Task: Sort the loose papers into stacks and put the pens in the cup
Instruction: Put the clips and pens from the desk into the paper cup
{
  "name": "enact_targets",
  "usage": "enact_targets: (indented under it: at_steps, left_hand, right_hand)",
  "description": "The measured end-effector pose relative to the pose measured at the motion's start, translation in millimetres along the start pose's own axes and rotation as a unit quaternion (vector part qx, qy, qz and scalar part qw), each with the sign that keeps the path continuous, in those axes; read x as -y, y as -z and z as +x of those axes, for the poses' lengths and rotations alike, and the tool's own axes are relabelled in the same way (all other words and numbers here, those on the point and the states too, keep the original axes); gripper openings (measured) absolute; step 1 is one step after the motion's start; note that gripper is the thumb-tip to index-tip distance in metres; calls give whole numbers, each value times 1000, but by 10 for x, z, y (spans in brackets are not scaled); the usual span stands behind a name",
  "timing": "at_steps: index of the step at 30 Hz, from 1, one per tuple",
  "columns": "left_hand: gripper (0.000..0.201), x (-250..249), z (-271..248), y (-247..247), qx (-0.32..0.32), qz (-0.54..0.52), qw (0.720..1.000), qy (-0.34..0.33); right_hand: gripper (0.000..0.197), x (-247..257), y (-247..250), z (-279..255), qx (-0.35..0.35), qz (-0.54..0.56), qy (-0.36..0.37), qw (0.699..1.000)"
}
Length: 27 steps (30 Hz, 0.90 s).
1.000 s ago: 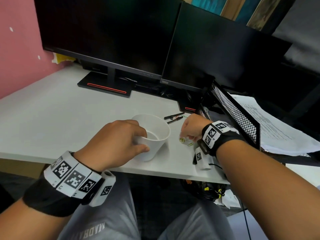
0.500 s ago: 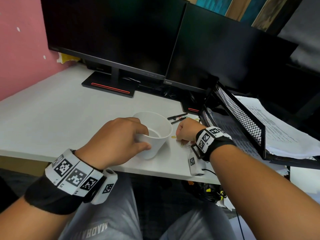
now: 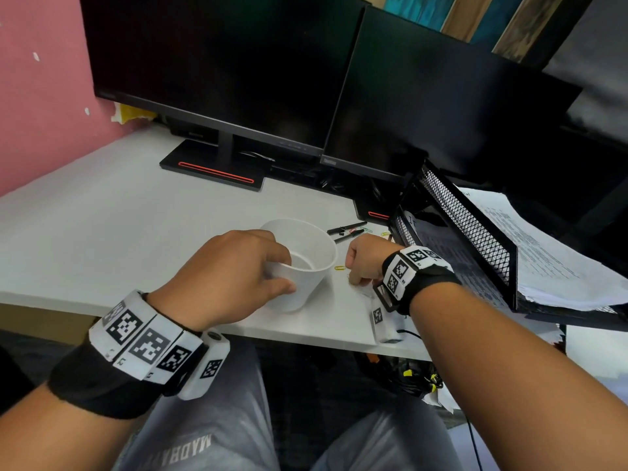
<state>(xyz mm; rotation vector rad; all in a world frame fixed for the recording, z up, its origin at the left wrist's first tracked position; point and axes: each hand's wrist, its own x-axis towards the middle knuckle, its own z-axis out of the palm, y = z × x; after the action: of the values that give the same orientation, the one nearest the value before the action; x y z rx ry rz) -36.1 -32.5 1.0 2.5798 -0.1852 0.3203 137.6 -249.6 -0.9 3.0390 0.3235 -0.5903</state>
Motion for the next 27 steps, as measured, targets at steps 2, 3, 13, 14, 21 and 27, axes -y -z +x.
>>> enact_targets:
  at_steps: [2, 3, 13, 14, 21, 27]
  left_hand:
    - [30, -6, 0, 2, 1, -1, 1000, 0]
    - [30, -7, 0, 6, 1, 0, 1000, -1]
    - [31, 36, 10, 36, -5, -4, 1000, 6]
    - [32, 42, 10, 38, -6, -5, 1000, 8]
    - [32, 42, 12, 51, -8, -5, 1000, 12]
    - [30, 29, 4, 61, -5, -8, 1000, 12]
  right_hand:
    - [14, 21, -9, -11, 9, 5, 4, 1000]
    - [14, 16, -12, -11, 9, 15, 10, 1000]
    - [11, -186, 72, -17, -17, 401, -28, 915]
    - [11, -182, 103, -13, -28, 440, -50, 896]
    - [28, -151, 128, 69, -57, 434, -103, 893]
    - [10, -49, 47, 47, -33, 195, 6, 980]
